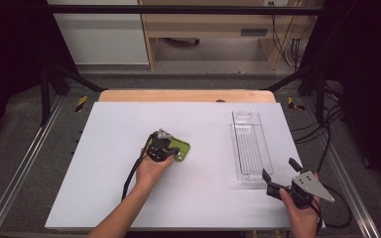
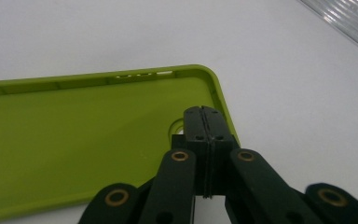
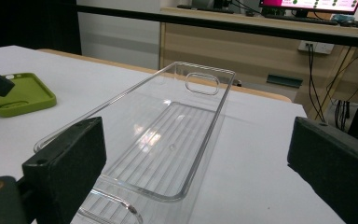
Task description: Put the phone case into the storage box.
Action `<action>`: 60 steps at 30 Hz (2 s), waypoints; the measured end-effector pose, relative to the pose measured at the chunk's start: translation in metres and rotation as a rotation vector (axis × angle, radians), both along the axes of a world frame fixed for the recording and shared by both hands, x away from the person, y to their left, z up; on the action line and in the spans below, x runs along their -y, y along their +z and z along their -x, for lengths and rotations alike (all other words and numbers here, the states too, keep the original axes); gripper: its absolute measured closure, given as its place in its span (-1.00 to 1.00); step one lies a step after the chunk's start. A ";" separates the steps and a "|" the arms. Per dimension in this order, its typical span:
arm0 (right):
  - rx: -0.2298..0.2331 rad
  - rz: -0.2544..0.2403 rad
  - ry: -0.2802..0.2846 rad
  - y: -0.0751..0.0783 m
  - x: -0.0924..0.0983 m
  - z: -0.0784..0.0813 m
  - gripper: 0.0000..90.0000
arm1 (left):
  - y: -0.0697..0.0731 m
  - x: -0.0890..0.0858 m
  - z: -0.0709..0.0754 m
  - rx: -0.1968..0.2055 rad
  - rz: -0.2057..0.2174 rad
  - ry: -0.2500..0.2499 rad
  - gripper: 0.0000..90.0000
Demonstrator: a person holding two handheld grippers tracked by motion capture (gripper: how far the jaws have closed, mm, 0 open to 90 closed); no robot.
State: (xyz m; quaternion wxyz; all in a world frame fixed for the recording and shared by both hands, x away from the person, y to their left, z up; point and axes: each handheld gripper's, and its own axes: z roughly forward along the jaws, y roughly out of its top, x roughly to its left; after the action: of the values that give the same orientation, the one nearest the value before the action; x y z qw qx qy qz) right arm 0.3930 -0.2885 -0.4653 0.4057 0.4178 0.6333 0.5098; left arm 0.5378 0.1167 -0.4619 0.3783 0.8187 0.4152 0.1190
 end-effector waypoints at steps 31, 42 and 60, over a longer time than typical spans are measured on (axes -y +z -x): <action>-0.010 -0.002 -0.009 -0.002 0.004 -0.002 -0.89 | -0.011 0.022 0.036 -0.087 -0.028 -0.141 1.00; -0.010 0.002 -0.014 -0.002 0.004 -0.002 -0.89 | -0.015 0.035 0.074 -0.128 0.036 -0.209 1.00; -0.025 0.010 -0.009 -0.003 0.003 -0.002 -0.90 | -0.020 0.059 0.104 -0.147 0.087 -0.271 1.00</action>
State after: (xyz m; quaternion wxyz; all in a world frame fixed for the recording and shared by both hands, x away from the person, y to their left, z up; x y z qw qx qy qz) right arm 0.3949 -0.2915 -0.4682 0.4023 0.4249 0.6388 0.4996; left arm 0.4335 0.0578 -0.4814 0.3944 0.8567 0.3323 -0.0116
